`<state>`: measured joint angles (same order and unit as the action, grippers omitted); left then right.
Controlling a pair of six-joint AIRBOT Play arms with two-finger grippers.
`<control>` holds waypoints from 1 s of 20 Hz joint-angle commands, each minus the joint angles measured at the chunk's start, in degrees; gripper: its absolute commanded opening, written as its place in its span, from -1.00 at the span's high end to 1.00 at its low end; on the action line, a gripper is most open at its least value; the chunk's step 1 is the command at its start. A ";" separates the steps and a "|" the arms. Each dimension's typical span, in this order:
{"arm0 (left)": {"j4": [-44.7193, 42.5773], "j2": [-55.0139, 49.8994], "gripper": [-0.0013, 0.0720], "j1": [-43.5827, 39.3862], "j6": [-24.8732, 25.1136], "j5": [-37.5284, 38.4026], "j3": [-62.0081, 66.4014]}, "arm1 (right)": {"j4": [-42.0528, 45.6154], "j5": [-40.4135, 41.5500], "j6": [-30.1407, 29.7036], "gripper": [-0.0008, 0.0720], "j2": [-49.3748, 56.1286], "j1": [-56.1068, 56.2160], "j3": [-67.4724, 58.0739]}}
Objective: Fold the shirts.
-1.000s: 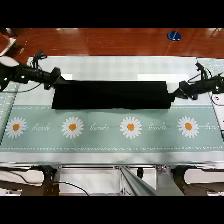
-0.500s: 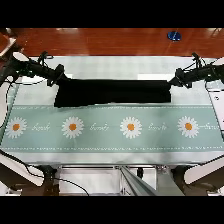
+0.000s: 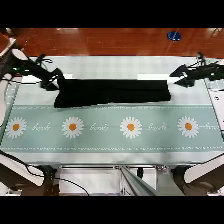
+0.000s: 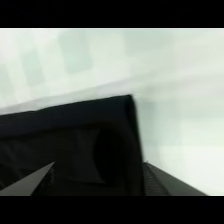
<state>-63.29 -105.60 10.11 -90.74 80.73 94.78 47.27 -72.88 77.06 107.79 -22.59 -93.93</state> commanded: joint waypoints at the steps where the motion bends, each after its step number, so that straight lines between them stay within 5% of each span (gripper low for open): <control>1: -11.82 6.03 -0.94 4.37 0.11 6.67 -0.96 | 6.82 -4.11 -0.52 -0.75 -4.68 -5.60 -0.13; 3: -5.77 13.94 -0.94 7.32 -0.66 -5.55 -8.59 | 10.14 -1.07 2.03 -0.75 -7.67 -7.67 5.20; 6: 2.14 28.63 -0.94 5.42 5.95 -24.37 -28.00 | 4.76 4.07 0.48 -0.75 -8.66 -6.40 14.51; 10: 2.97 39.63 -0.94 -2.19 8.00 -32.09 -45.57 | -0.48 6.27 -2.14 -0.75 -5.70 0.02 17.68; 14: 5.20 38.80 -0.94 -9.25 8.02 -35.45 -46.73 | -0.52 7.34 0.57 -0.74 -2.97 5.90 17.68; 15: 5.53 38.38 -0.94 -10.80 8.02 -37.38 -46.66 | -0.55 8.46 1.53 -0.64 -2.97 7.02 17.66; 16: 5.90 37.88 -0.94 -12.35 8.00 -39.21 -46.60 | -0.39 8.50 1.68 -0.24 -2.99 7.78 17.14; 17: 6.16 37.44 -0.93 -13.60 8.02 -40.02 -46.31 | -0.02 7.91 0.66 0.46 -3.02 8.24 16.39; 18: 6.19 36.96 -0.83 -14.58 8.02 -40.02 -45.72 | -0.11 5.84 -0.52 0.89 -3.04 8.37 15.61; 19: 6.38 36.70 -0.15 -15.19 8.00 -39.80 -45.18 | -0.04 2.64 -1.36 0.90 -3.48 8.35 14.91; 20: 6.71 36.63 0.89 -15.78 8.20 -39.34 -44.46 | 1.57 -0.07 -2.84 0.90 -5.42 7.89 14.88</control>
<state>-57.67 -68.51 -2.96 -82.91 43.13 49.60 47.79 -67.29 76.60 104.01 -15.38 -78.02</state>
